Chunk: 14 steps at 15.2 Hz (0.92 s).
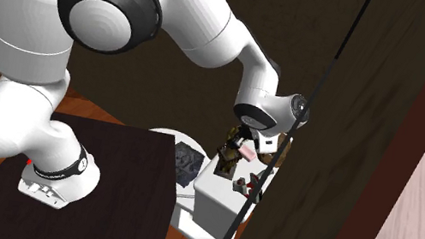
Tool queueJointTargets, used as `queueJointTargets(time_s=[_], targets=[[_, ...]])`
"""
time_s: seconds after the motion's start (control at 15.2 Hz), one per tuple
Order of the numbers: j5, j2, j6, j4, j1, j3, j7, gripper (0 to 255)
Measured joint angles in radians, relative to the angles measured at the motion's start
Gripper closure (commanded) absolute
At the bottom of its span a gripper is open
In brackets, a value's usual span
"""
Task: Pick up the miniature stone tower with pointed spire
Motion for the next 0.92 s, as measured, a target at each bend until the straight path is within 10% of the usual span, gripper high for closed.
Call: queueJointTargets(time_s=[0.92], targets=[[-0.003, -0.043, -0.033, -0.007, -0.002, 0.000, 0.015, 255]])
